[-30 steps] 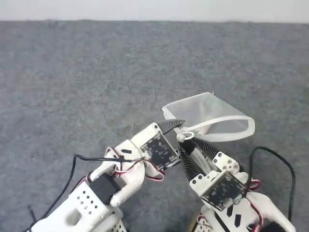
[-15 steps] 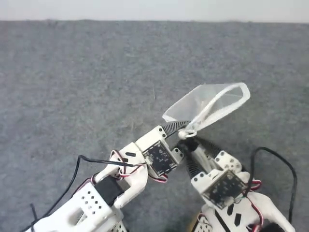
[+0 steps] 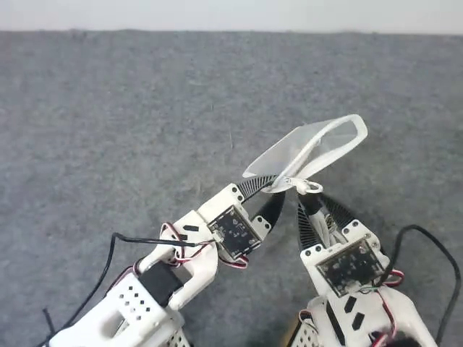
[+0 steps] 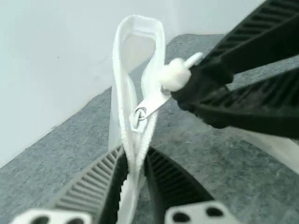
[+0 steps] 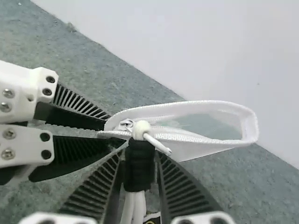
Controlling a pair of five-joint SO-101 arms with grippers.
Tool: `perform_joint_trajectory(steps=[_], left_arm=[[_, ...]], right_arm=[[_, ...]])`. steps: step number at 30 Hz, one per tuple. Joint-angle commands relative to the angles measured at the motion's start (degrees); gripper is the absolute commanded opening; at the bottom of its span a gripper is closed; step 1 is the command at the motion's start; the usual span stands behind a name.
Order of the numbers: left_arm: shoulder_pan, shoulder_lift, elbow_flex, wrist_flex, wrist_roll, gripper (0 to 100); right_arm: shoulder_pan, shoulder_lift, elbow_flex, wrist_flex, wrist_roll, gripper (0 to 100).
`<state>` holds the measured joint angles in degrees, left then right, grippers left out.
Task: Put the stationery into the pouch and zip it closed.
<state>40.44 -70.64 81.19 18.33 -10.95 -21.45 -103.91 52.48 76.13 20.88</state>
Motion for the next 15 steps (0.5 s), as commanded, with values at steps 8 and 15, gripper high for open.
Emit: perform_joint_trajectory(steps=[8, 15], left_arm=[[-0.88, -1.05, -5.05, 8.18, 0.62, 1], [-0.88, -1.05, -4.97, 8.18, -1.49, 1]], right_arm=[[1.71, -0.13, -0.7, -3.82, -0.18, 0.6], [15.78, -0.13, 4.66, -13.32, -4.75, 0.6]])
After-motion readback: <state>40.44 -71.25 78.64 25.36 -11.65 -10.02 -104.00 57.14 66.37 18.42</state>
